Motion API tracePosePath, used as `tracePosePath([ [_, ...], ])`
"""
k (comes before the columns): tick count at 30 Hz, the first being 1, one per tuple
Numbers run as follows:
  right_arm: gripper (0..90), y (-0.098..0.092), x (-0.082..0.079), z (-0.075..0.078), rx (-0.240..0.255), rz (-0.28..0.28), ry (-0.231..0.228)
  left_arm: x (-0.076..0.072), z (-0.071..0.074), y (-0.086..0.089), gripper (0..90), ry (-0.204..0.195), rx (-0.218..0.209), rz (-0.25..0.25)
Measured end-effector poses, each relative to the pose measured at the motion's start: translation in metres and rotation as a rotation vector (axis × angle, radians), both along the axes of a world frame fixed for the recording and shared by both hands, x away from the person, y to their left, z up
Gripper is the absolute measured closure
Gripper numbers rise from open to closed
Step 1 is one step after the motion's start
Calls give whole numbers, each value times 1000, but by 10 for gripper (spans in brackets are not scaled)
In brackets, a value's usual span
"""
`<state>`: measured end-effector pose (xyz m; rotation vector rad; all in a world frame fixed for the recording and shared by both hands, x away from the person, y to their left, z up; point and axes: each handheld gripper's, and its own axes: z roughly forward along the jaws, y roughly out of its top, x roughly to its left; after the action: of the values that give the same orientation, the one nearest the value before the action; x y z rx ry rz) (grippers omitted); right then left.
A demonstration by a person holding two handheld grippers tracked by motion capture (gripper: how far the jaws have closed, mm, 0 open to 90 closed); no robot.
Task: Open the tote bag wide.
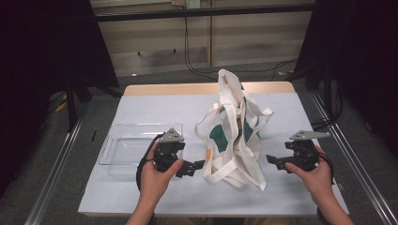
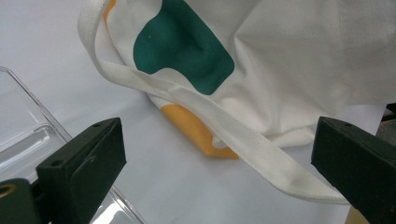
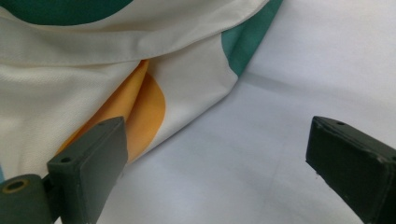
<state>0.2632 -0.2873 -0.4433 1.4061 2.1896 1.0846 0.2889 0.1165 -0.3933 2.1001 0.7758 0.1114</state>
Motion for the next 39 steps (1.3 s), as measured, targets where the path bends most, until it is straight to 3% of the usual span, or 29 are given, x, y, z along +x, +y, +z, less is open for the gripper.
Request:
tracePosePath([
  [11,53,-3,2,1,11,-16,-7,2,0,-2,28,5,7,-4],
  [19,53,-2,10,0,8,-22,1,9,7,-7,28,-4,-5,-6],
  [27,55,-2,23,13,7,-38,-10,24,13,-9,28,-19,0,0],
  [32,54,1,35,23,42,-37,-15,36,18,-15,28,-4,-21,-4],
  [39,61,8,45,33,17,-32,-35,52,19,-22,26,18,-16,26],
])
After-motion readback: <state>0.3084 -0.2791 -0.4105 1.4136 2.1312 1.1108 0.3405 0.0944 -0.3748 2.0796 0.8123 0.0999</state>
